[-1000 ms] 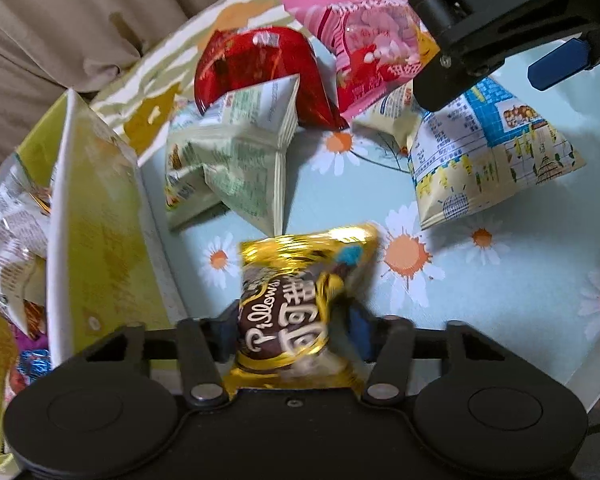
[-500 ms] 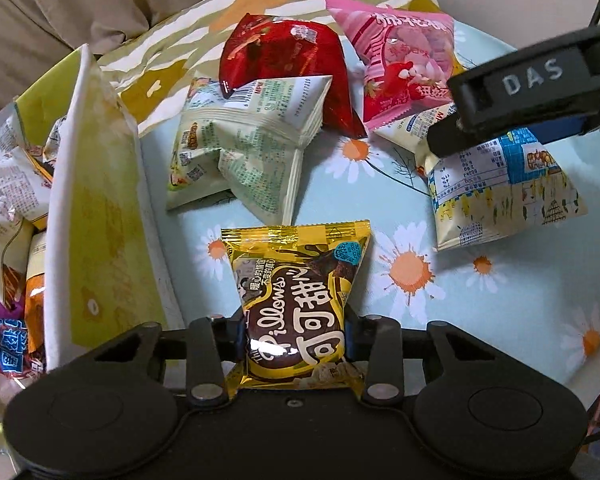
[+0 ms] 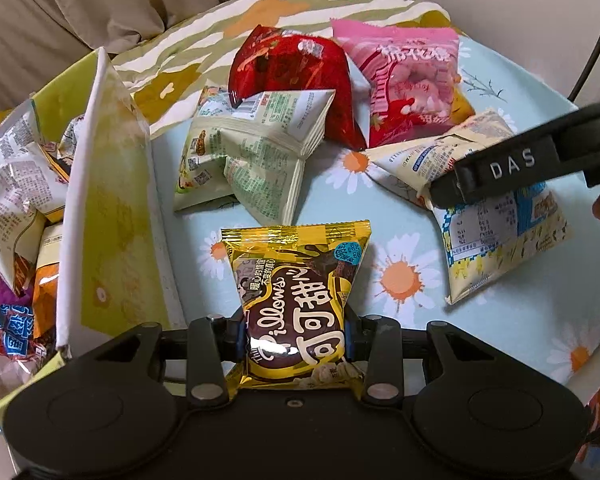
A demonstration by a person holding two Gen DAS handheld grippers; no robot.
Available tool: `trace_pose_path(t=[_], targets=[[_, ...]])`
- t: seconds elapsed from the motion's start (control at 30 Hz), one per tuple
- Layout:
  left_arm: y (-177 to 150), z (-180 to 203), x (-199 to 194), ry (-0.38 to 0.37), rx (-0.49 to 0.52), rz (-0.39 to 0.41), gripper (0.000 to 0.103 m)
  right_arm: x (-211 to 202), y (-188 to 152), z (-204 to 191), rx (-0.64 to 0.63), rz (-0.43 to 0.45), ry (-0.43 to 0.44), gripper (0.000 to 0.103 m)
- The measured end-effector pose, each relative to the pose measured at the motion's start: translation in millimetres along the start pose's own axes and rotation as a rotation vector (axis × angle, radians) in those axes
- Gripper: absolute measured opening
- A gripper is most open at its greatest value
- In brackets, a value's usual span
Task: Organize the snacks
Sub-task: 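Grasp a gold chocolate bag with the left gripper while the right grasps a blue-cream bag, then lower both bags into the box and open both grippers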
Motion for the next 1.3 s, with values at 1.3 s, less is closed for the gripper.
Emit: trace_pose_path(t=[1.3], targets=[[20.5, -160.6, -193.8, 0.342, -0.379, 0.372, 0.045, -159.0, 82.0, -168.9, -0.280, 0.312, 0.339, 0.070]])
Point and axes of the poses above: each gripper's, at about its wrist camera, not at the fingertips, and x roughly the way its jaws point, z to its right, y to its top, the point moved 9 cm from there along x, roughly the way its jaws point, and after that the axes turned 9 degrees about -y, right-handed, at the moved point
